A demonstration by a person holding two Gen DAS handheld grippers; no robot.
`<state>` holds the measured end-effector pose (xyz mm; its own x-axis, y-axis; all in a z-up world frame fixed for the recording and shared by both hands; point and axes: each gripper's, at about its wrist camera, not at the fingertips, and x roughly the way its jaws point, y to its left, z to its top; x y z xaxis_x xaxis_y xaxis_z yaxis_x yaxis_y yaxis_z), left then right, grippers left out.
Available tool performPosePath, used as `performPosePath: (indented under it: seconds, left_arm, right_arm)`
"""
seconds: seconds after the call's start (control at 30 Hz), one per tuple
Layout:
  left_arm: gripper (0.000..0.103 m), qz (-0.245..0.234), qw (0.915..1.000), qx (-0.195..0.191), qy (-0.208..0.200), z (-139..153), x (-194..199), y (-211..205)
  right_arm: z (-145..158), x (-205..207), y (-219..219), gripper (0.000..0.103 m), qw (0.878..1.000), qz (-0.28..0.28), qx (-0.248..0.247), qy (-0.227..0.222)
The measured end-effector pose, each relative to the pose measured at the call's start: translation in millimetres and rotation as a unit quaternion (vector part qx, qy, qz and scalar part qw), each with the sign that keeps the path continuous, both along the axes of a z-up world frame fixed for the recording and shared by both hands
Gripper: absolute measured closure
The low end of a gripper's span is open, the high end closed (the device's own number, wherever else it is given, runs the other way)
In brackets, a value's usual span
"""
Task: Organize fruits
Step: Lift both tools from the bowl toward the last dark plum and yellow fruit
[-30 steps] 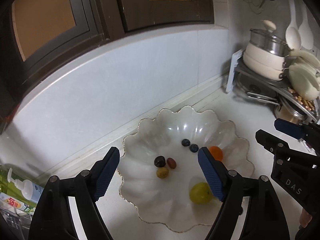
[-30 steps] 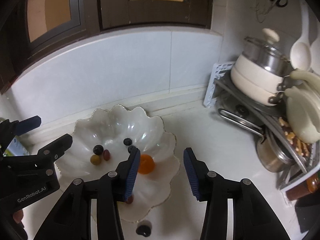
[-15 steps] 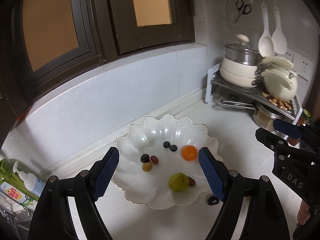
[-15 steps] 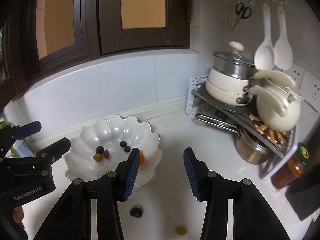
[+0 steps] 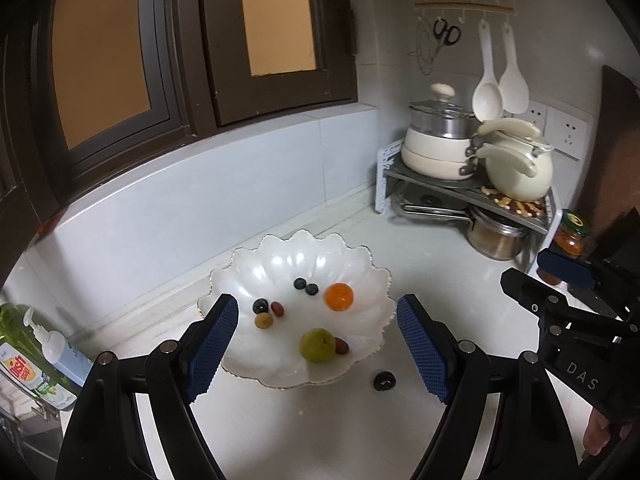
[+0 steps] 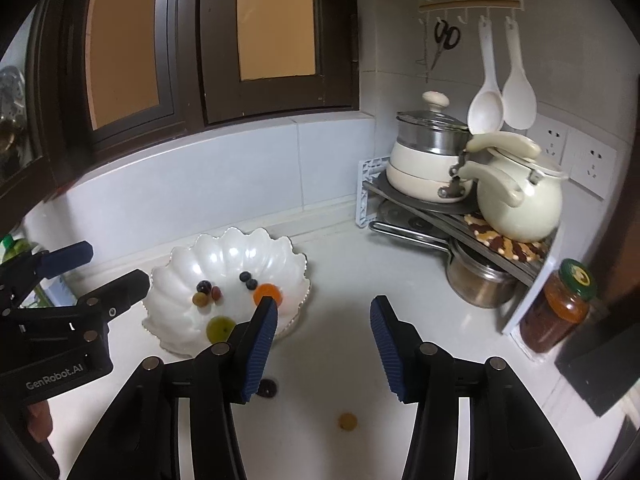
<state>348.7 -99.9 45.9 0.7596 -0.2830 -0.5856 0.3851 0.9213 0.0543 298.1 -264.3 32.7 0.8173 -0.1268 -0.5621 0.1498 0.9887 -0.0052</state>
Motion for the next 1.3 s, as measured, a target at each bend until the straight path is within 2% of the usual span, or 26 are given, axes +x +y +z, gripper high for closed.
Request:
performPosePath:
  seconds: [0.4,0.73,1.0,1.3]
  left_arm:
    - [0.021,-0.029,0.9995,-0.009,-0.003,-12,-36,-6]
    - [0.021,-0.042,0.9991,-0.008,0.002,-30,-52,-5]
    - [0.022,-0.048,0.9989,0.0,0.003,-52,-59,-6]
    - [0.023,-0.066,0.9975,-0.001,0.024,-80,-59,-7]
  right_arm:
    - [-13,-38,-9,0.053,1.0,-0.02,0.01,-0.014]
    - [-26,-58,-4,0.053,0.999,-0.027,0.001,-0.019]
    - [-47,-65,-6,0.053,0.999,-0.038,0.007,-0.003]
    - [-74,-63,-6,0.053,0.999,-0.041,0.009,0.022]
